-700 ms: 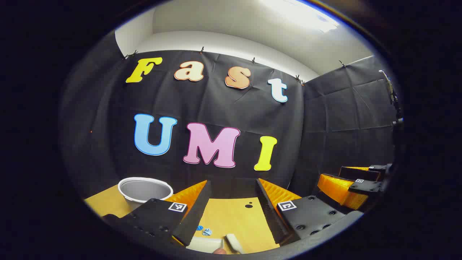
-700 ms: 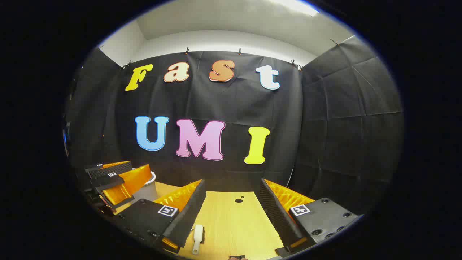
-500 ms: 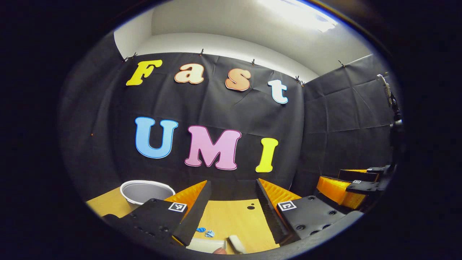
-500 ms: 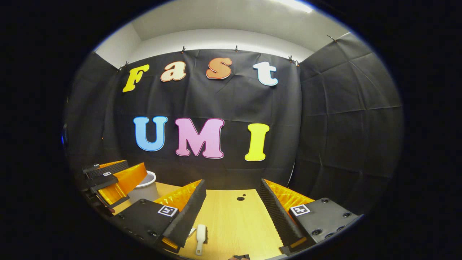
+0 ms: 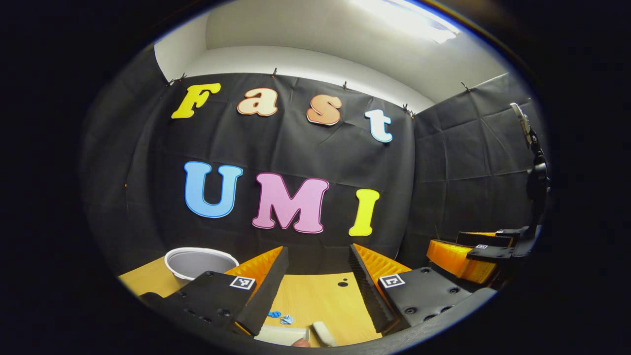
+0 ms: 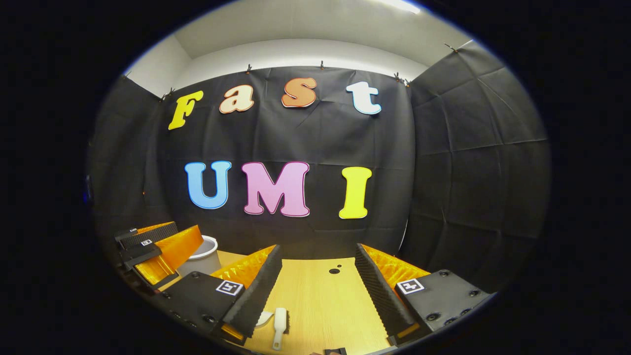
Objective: Pick up the small broom and dustpan from the desktop, sweep the trash into the dustpan with the broom, and then empty the trash into the garbage bin.
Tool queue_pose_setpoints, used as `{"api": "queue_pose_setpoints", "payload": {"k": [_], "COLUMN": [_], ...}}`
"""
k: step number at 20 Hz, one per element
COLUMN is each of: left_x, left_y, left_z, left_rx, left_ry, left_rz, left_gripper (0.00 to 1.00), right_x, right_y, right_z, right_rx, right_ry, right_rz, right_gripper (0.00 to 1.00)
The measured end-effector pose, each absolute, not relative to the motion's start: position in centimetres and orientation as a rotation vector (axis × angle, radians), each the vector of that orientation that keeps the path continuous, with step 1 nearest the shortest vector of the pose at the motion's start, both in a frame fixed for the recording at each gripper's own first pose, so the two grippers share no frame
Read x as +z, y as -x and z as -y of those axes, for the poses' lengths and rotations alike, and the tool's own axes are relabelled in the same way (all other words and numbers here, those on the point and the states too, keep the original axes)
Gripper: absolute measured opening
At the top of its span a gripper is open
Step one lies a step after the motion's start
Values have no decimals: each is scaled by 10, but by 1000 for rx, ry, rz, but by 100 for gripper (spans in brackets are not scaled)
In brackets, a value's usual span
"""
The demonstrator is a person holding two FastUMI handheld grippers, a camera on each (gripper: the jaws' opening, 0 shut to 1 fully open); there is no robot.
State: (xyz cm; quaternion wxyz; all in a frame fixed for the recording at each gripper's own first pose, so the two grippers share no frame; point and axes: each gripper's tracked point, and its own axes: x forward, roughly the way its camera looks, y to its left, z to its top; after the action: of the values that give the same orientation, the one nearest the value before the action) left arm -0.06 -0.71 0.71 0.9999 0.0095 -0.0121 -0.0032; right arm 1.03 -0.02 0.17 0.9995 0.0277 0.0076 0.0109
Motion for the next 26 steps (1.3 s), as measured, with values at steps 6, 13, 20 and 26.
{"api": "queue_pose_setpoints", "payload": {"k": [6, 13, 20, 26], "left_x": [9, 9, 0, -7], "left_y": [-2, 3, 11, 18], "left_z": [24, 32, 25, 7], "left_rx": [-37, -51, -43, -31], "left_ry": [-41, -30, -38, -33], "left_rz": [34, 16, -12, -39], "left_gripper": [74, 74, 74, 72], "right_x": [8, 6, 3, 4], "right_y": [-5, -2, -3, -8], "right_z": [14, 17, 3, -13], "right_rx": [1, 4, 29, 47], "right_ry": [-57, -66, -57, -46], "right_rz": [2, -8, -13, -5], "right_gripper": [91, 91, 97, 97]}}
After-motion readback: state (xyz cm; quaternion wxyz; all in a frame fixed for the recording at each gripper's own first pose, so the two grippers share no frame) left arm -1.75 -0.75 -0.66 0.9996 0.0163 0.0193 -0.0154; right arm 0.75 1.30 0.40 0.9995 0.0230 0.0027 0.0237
